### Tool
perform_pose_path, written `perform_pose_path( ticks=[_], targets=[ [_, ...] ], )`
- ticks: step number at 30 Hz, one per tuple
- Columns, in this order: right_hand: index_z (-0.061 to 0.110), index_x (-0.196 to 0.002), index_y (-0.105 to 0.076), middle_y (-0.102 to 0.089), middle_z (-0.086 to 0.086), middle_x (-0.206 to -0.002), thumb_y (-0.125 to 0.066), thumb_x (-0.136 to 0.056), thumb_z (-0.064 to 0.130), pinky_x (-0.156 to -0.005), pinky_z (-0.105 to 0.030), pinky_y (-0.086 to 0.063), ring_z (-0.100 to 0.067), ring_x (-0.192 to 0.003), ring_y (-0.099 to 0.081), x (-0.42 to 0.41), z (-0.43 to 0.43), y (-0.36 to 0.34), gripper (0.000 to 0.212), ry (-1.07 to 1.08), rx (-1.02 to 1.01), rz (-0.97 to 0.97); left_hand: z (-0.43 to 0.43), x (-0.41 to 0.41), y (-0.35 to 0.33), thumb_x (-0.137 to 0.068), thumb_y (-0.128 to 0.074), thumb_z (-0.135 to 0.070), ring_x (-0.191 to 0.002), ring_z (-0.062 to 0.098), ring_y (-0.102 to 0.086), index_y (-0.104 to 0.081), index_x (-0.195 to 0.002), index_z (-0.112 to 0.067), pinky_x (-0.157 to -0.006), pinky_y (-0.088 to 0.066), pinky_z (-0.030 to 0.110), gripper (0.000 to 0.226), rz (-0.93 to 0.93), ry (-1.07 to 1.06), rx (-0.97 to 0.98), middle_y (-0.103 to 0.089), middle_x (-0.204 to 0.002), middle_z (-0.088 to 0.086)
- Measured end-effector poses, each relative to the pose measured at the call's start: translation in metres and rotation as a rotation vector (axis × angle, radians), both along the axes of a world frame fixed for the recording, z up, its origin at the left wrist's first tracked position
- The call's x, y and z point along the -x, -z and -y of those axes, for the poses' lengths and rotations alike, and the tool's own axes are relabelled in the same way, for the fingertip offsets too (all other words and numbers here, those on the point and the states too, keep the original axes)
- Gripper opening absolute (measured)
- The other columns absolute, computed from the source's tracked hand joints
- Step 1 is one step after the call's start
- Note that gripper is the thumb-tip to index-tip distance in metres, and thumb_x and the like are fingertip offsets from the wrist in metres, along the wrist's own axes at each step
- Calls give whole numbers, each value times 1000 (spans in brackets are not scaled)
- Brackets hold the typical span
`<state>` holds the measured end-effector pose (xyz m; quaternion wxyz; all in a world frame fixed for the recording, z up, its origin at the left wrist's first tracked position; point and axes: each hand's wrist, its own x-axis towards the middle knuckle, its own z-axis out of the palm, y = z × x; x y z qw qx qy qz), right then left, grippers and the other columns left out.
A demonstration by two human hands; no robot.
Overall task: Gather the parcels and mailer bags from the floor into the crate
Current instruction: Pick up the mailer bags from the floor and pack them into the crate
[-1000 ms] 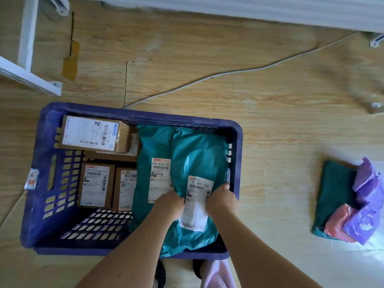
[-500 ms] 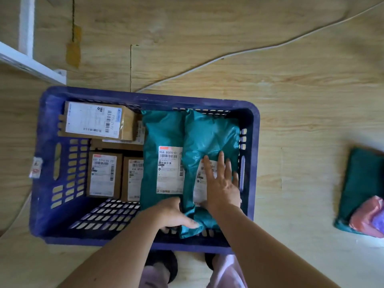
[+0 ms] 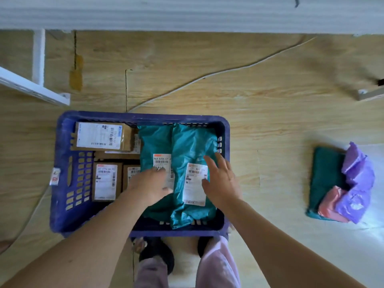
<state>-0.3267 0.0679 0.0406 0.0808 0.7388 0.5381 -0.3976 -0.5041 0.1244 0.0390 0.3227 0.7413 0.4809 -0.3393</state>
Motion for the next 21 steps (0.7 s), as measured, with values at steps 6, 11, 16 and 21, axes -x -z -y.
perform_pose_path(
  ticks=[6, 11, 16, 21],
  targets=[
    [25, -145, -30, -24, -1, -153, -49, -92, 19, -112, -33, -27, -20, -141, -22, -28, -6, -87, 56, 145, -75, 6, -15, -35, -77, -92, -52, -34, -109, 19, -53, -43, -130, -19, -83, -47, 33, 41, 242, 118, -276, -47, -124, 0],
    [25, -136, -46, -44, 4, -142, -51, -91, 19, -106, -27, -30, -17, -131, -37, -57, 11, -161, 45, 288, -168, -18, -15, -74, -147, -94, -49, -34, -113, 19, -51, -37, -137, -20, -89, -47, 34, 46, 359, 213, -312, -41, -132, -1],
    [23, -129, -53, -50, 3, -135, -52, -91, 19, -94, -22, -35, -18, -118, -49, -109, 55, -216, 38, 436, -189, 28, 9, -131, -203, -95, -48, -32, -118, 17, -48, -35, -140, -23, -87, -44, 30, 47, 463, 232, -289, -36, -139, -5],
    [25, -122, -58, -57, 3, -126, -56, -90, 21, -86, -21, -37, -16, -110, -55, -165, 109, -237, 33, 593, -163, 66, 43, -183, -229, -96, -46, -31, -115, 15, -48, -35, -139, -24, -87, -44, 29, 45, 515, 267, -265, -35, -138, -5]
  ],
)
